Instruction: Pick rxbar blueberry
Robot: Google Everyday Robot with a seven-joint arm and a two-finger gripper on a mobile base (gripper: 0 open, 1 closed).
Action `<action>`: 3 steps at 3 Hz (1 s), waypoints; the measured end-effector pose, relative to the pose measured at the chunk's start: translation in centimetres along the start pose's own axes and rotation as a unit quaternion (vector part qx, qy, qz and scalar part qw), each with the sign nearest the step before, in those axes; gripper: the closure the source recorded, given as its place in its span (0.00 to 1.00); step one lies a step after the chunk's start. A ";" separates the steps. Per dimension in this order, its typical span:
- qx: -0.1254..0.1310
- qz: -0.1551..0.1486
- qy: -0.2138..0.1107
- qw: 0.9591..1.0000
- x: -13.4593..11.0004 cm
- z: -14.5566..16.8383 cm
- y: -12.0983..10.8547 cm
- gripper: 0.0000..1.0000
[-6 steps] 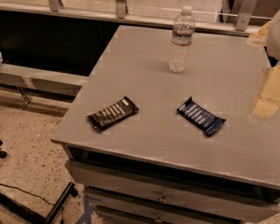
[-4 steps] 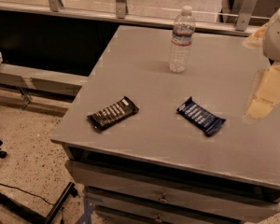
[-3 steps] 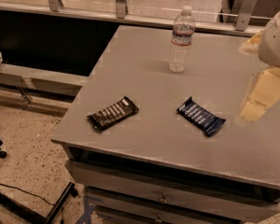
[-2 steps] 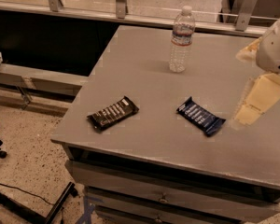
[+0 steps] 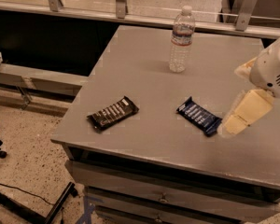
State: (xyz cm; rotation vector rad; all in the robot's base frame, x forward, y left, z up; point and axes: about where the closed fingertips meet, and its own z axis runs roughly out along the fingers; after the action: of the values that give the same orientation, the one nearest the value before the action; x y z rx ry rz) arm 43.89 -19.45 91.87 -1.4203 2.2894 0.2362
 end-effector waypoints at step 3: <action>0.050 0.071 0.010 0.996 -0.6 4.3 -1.5 0.00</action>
Offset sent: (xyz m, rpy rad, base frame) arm 0.0312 0.0207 -0.0376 -0.0369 -0.0259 -0.1850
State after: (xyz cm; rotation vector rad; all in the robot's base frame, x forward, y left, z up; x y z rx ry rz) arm 46.60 -18.10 88.45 -1.2169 2.3856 0.1481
